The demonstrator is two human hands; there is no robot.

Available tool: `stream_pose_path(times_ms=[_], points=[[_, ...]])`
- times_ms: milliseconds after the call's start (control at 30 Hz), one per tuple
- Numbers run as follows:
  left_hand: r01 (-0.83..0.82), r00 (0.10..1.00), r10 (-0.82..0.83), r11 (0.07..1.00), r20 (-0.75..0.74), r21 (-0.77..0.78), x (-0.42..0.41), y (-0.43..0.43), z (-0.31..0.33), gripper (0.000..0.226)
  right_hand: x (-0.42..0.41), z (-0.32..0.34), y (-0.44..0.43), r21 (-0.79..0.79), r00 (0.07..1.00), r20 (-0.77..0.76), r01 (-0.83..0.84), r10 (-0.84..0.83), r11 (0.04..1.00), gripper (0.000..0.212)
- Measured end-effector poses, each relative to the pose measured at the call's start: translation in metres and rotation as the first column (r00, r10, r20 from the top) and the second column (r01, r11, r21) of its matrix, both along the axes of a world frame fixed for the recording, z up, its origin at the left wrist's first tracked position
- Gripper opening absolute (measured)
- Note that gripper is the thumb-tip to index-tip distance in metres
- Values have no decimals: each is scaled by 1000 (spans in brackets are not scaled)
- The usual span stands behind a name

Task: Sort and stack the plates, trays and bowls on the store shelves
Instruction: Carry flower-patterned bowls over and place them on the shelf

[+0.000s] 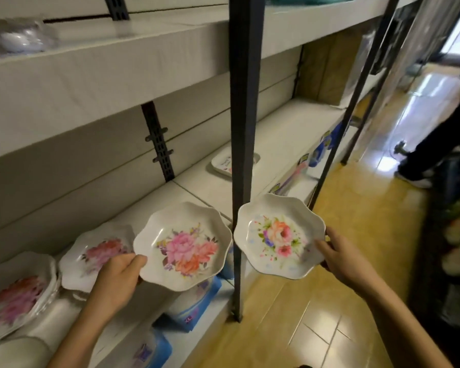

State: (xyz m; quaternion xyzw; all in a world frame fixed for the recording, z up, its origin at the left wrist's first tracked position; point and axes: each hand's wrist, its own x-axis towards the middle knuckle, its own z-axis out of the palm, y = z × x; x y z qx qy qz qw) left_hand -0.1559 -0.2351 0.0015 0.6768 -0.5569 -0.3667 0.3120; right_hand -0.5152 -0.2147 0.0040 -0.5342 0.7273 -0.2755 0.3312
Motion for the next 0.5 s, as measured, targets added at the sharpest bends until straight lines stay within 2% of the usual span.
stream_pose_path(times_ms=[167,233,333,500], points=[[16,1000,-17,999,-21,-30,-69,-8,5,34,-66,0,-19,-19,1000,6,10,-10,1000,24],[-32,999,31,999,-33,-30,-90,-6,1,35,-94,1,-29,-10,1000,8,-2,2,1000,22],[-107,985,109,994,-137,20,-112,0,-5,34,-138,2,-45,-9,999,-4,-39,39,999,22],[-226,964,224,974,-145,2,-167,4,-12,38,-198,2,-70,-3,994,-27,-104,104,995,21]])
